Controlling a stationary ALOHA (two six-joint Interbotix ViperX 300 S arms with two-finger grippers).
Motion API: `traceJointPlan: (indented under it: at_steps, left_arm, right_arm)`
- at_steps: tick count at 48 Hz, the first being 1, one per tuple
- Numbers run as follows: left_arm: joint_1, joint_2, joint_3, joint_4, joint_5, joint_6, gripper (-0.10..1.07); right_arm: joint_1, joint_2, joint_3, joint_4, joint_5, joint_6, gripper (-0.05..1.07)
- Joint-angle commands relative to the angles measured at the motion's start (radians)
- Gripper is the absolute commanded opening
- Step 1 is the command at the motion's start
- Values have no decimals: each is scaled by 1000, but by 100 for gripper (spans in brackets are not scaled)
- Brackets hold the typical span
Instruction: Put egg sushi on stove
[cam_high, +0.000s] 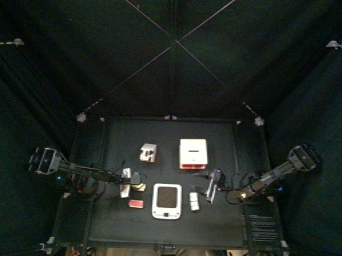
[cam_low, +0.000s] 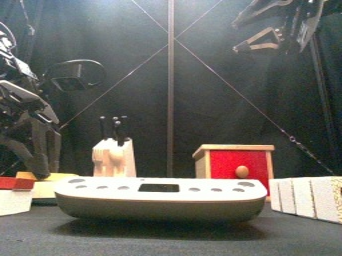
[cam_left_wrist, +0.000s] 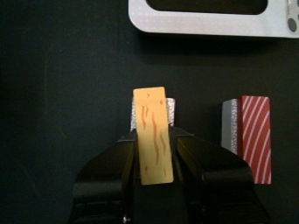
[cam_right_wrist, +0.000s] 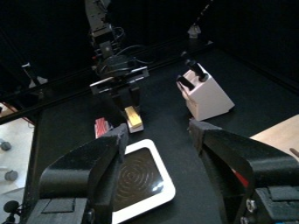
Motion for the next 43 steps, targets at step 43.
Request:
traceJointPlan:
  at_steps: [43]
  left_arm:
    - [-77,149,-318,-3,-98,6,56]
  right_arm:
    - [2,-18,-8,17,9,-2,91]
